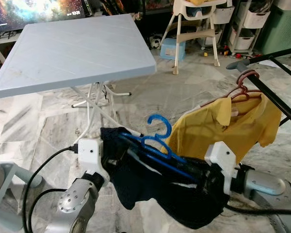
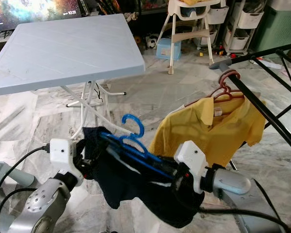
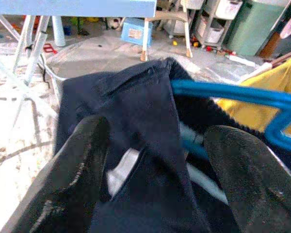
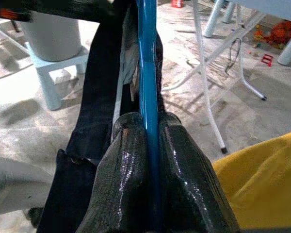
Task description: Hang hanger
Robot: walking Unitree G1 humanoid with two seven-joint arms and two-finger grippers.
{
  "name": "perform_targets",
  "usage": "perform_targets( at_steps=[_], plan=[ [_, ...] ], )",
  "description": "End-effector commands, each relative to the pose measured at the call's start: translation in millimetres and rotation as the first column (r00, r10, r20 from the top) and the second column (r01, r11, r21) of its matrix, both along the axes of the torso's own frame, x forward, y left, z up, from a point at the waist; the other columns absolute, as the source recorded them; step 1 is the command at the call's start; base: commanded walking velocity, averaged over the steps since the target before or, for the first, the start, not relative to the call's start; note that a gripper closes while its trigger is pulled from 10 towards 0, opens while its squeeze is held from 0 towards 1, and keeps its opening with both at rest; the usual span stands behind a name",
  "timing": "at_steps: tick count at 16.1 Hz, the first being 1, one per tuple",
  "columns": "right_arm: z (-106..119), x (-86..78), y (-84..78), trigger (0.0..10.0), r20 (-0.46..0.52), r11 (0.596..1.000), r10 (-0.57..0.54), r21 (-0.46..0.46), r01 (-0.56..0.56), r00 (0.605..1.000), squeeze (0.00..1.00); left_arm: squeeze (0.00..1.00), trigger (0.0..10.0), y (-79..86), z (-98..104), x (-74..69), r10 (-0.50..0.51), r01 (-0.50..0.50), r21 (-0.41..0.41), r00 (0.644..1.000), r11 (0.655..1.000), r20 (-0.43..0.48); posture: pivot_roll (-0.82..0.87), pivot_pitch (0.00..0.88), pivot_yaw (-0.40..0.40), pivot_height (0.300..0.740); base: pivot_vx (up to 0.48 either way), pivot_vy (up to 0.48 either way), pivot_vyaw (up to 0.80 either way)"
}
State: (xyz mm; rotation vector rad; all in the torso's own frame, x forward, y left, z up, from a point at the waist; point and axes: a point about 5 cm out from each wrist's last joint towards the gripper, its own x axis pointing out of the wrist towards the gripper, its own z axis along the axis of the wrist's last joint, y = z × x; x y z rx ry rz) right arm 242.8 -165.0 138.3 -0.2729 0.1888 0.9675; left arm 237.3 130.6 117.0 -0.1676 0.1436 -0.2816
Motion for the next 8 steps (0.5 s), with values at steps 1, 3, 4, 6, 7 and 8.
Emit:
perform_targets(
  at_steps=[1,3,4,6,7,8],
  plan=[
    [7,5.3,3.8,10.0,0.065,1.000,-0.027,-0.001,0.027,0.997,0.00,1.00,10.0,0.4,3,-2.8,-0.006,0.006,0.019,1.000,1.000,0.015,-0.07,0.087,0.044,0.740,0.000,0.000,0.00],
    [5,15.2,6.2,10.0,0.096,0.987,-0.161,0.032,0.158,0.982,0.00,1.00,10.0,5.0,4,-1.1,0.042,-0.043,0.029,0.999,0.999,0.023,-0.06,0.084,0.042,0.740,0.000,0.000,0.00],
    [2,20.2,4.9,10.0,0.104,0.966,-0.259,0.047,0.255,0.960,0.00,1.00,10.0,12.5,5,0.7,0.102,-0.105,0.062,0.994,0.993,0.044,-0.07,0.083,0.042,0.740,0.000,0.000,0.00],
    [-1,22.9,1.4,10.0,0.107,0.930,-0.365,0.077,0.358,0.925,0.00,1.00,10.0,23.8,9,-1.0,0.176,-0.187,0.129,0.980,0.974,0.096,-0.07,0.082,0.044,0.740,0.000,0.000,0.00],
    [-2,24.3,-1.9,10.0,0.102,0.907,-0.418,0.094,0.410,0.903,0.00,1.00,10.0,30.0,10,-3.1,0.226,-0.242,0.146,0.967,0.959,0.119,-0.07,0.082,0.046,0.740,0.000,0.000,0.00],
    [-7,25.9,-11.5,10.0,0.069,0.838,-0.540,0.130,0.530,0.839,0.00,1.00,10.0,43.3,13,-11.4,0.324,-0.357,0.229,0.930,0.905,0.170,-0.07,0.081,0.046,0.740,0.000,0.000,0.00]
  ],
)
